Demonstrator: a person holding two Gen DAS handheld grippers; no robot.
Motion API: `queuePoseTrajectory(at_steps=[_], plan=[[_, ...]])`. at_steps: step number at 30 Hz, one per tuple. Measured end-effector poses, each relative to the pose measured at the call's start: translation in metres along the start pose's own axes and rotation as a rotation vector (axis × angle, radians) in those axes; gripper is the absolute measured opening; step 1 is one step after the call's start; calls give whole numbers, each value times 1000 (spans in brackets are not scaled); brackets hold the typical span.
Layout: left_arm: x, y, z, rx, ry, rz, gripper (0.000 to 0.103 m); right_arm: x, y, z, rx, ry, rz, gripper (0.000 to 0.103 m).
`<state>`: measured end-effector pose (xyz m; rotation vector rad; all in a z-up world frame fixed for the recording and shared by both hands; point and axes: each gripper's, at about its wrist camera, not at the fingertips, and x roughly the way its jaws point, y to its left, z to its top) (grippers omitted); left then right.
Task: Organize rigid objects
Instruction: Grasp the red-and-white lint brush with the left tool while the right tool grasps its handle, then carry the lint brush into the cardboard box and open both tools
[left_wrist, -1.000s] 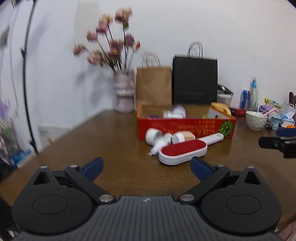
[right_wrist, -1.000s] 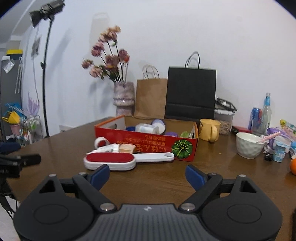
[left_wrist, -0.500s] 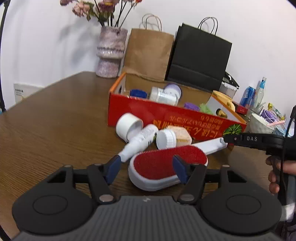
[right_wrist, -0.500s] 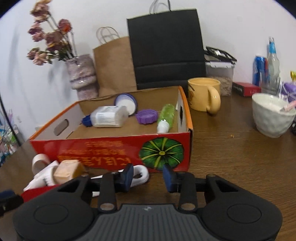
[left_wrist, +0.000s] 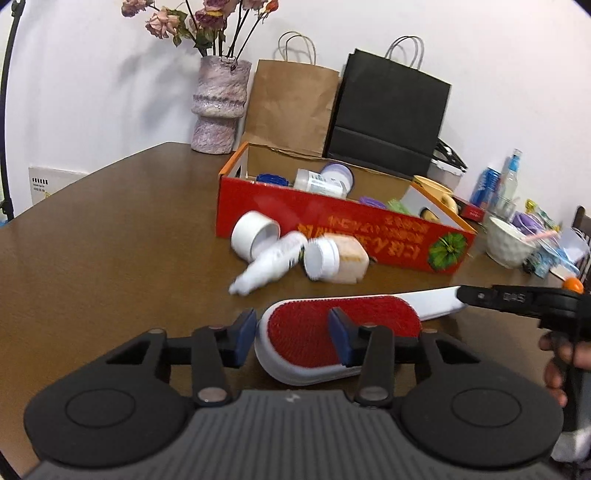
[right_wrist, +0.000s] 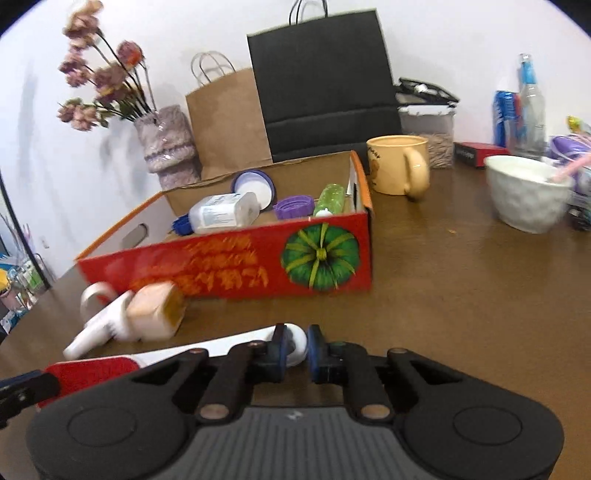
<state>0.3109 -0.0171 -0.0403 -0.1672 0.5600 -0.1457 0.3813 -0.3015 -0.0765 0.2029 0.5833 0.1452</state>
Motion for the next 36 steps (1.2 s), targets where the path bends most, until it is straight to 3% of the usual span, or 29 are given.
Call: queuePoseTrajectory(at_steps=[5, 9, 18, 24, 29, 31, 36], plan=[[-39, 5, -23, -22, 18, -23, 44, -67, 5, -47, 16, -13, -7, 12], [-61, 2, -30, 27, -17, 15, 44, -94, 14, -68, 8, 10, 13, 12], [-70, 10, -36, 39, -3, 46, 44, -92, 18, -75, -17, 31, 64, 14], [-60, 13, -32, 38, 15, 29, 64, -89, 14, -74, -13, 26, 86, 14], [-60, 18, -33, -18, 49, -25, 63, -90, 15, -75, -2, 21, 84, 14], [-63, 15, -36, -20, 37, -14, 62, -90, 16, -76, -1, 15, 76, 14], [-72, 13, -41, -80, -17, 7, 48, -96, 16, -81, 21, -24, 52, 15]])
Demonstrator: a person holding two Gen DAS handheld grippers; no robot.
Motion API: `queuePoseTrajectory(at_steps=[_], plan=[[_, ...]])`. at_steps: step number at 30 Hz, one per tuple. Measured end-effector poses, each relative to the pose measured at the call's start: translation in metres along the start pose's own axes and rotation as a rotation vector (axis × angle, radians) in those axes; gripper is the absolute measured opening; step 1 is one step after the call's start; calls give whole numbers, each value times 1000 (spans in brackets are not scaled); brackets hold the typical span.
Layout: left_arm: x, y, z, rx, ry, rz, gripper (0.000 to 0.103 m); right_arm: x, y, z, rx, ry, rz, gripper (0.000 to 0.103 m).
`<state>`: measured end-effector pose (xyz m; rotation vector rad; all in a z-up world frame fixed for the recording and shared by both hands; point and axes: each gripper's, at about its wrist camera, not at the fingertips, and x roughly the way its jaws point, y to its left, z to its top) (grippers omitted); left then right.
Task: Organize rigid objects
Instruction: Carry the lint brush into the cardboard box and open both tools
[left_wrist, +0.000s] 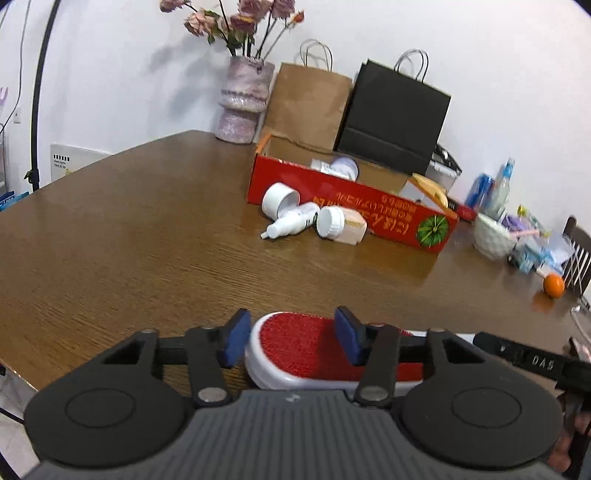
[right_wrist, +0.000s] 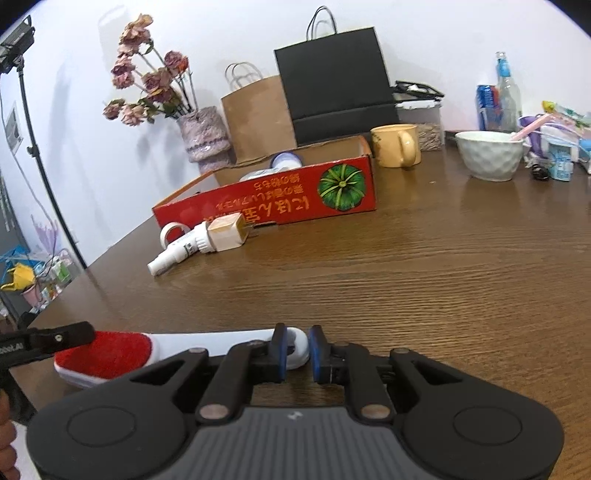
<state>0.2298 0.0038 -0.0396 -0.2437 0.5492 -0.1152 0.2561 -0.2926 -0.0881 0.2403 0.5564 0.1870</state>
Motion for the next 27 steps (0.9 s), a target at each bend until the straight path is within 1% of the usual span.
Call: queuePoseTrajectory(at_steps=[3, 6, 8, 10, 11, 13, 15, 16, 17, 19, 21, 22, 24, 27], plan=[[-8, -2, 4, -17, -69, -11, 44, -9, 0, 5, 16, -50, 5, 15], [-17, -9, 14, -30, -211, -14, 44, -20, 7, 21, -1, -144, 14, 15], [-18, -14, 26, -37, -309, -33, 44, -23, 12, 40, -25, -231, 17, 15], [-11, -20, 49, -25, -354, -54, 44, -22, 14, 62, -50, -292, 15, 15], [-5, -25, 66, -16, -372, -64, 43, -19, 14, 74, -63, -308, 16, 15], [6, -32, 95, -28, -411, -76, 44, -10, 13, 102, -64, -335, 31, 15], [27, -39, 127, 0, -441, -85, 43, 7, 13, 133, -76, -356, 20, 15], [39, -43, 141, 13, -443, -90, 43, 19, 11, 151, -73, -364, 11, 15], [57, -45, 157, 20, -429, -94, 43, 29, 9, 166, -70, -356, 2, 15], [87, -44, 178, -6, -400, -103, 43, 58, 2, 195, -37, -334, 4, 15], [120, -43, 192, 11, -395, -88, 43, 92, -3, 215, -38, -283, -3, 15], [136, -41, 197, 15, -379, -75, 43, 111, -8, 222, -22, -252, -1, 15], [170, -33, 206, 5, -318, -62, 43, 149, -14, 231, -16, -190, -15, 15], [221, -19, 217, -30, -185, -49, 43, 196, -16, 236, 1, -100, -46, 15]])
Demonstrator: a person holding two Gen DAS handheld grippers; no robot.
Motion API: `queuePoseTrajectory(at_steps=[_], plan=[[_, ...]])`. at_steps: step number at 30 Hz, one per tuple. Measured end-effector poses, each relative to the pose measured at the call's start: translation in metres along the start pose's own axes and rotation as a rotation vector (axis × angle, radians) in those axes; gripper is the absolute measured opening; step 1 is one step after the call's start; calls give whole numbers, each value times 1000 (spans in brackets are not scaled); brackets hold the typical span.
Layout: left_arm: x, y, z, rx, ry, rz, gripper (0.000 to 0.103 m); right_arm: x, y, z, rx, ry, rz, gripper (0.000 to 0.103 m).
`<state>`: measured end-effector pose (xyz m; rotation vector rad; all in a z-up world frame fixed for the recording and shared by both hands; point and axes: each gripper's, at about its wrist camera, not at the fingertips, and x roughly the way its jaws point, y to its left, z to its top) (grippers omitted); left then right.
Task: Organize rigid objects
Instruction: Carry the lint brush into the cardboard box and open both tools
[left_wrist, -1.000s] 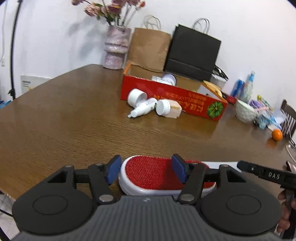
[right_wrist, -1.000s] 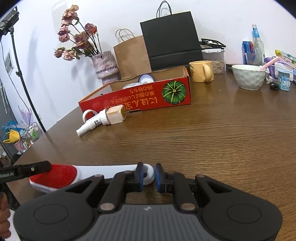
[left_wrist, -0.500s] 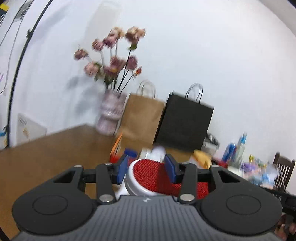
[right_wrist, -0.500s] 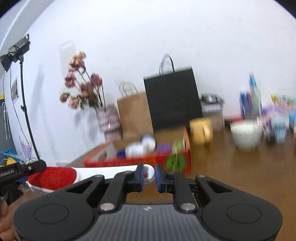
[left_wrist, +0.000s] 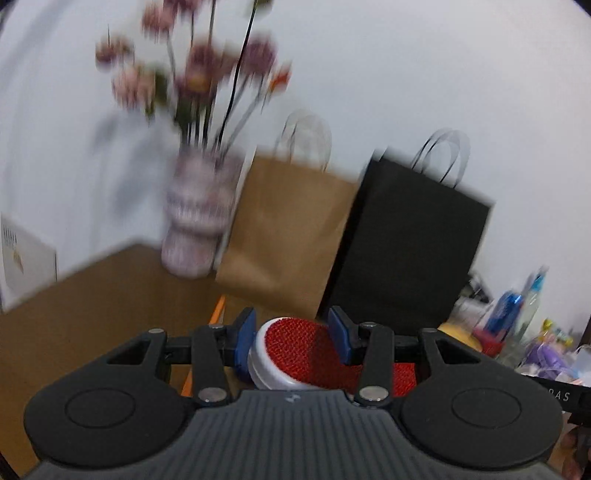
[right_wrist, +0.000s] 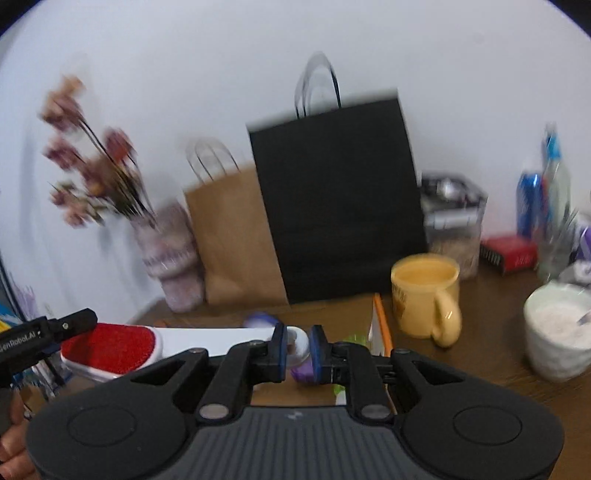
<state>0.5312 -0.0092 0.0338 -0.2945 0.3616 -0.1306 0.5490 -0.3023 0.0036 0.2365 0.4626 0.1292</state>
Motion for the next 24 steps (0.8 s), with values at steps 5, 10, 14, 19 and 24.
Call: queuePoseTrajectory(at_steps=[5, 10, 14, 19, 24], plan=[[49, 14, -7, 37, 139, 68, 43, 55, 13, -10, -91, 148, -55, 17], [75, -13, -28, 255, 261, 105, 43, 80, 27, -27, -165, 209, -41, 44], [68, -31, -49, 403, 215, 159, 55, 74, 35, -36, -219, 180, -61, 56], [32, -37, -35, 415, 141, 144, 69, 27, 24, -25, -181, 101, -59, 67], [-27, -39, -22, 358, 31, 112, 81, -40, 14, -25, -148, -57, -11, 80]])
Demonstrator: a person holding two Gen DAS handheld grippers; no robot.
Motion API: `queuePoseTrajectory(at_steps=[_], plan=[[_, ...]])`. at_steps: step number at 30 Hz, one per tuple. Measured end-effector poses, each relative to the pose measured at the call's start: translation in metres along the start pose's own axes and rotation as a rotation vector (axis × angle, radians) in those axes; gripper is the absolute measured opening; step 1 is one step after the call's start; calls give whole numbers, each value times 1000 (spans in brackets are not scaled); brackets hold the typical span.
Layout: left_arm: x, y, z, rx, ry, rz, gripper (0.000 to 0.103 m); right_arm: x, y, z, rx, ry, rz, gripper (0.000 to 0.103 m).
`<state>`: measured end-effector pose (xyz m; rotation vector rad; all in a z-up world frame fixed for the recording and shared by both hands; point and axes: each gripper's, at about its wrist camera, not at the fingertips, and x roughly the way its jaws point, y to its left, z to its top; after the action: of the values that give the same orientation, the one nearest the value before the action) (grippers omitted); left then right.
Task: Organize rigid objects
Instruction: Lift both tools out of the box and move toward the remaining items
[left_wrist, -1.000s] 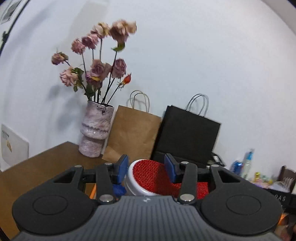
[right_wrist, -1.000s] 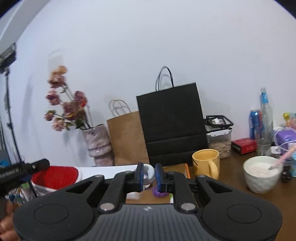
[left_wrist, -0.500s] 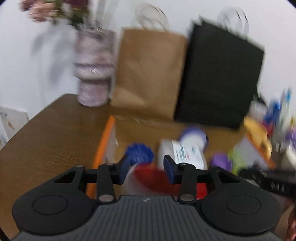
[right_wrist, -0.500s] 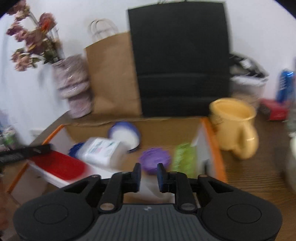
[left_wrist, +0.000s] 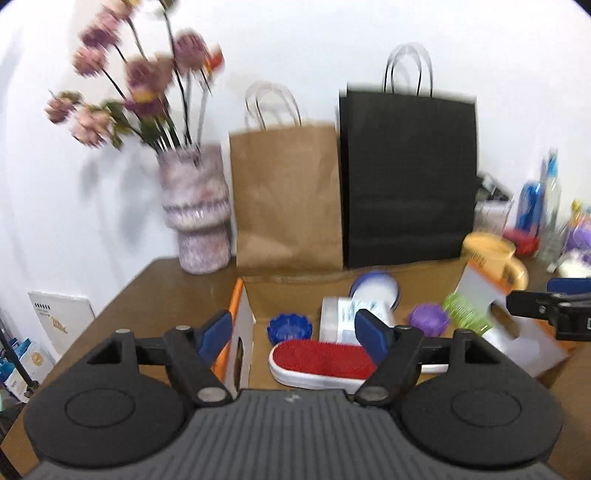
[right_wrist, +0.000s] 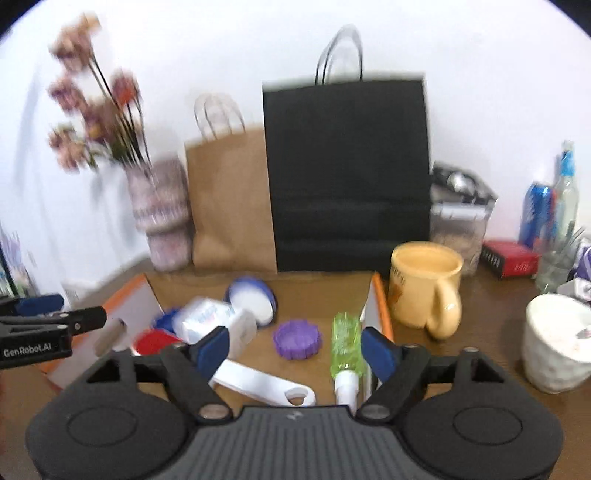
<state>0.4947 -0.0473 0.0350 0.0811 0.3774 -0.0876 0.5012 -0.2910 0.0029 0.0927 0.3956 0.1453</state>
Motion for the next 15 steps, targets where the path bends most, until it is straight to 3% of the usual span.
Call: queuePoseTrajectory(at_steps=[3, 7, 15], plan=[[-44, 1, -5, 8, -75, 20, 98, -44, 3, -7, -25, -97, 6, 86], [-106, 7, -17, -11, -139, 24, 101, -102, 7, -25, -48, -182, 2, 90], [-214, 5, -58, 22, -242, 34, 103, -188, 27, -69, -110, -212, 33, 91]])
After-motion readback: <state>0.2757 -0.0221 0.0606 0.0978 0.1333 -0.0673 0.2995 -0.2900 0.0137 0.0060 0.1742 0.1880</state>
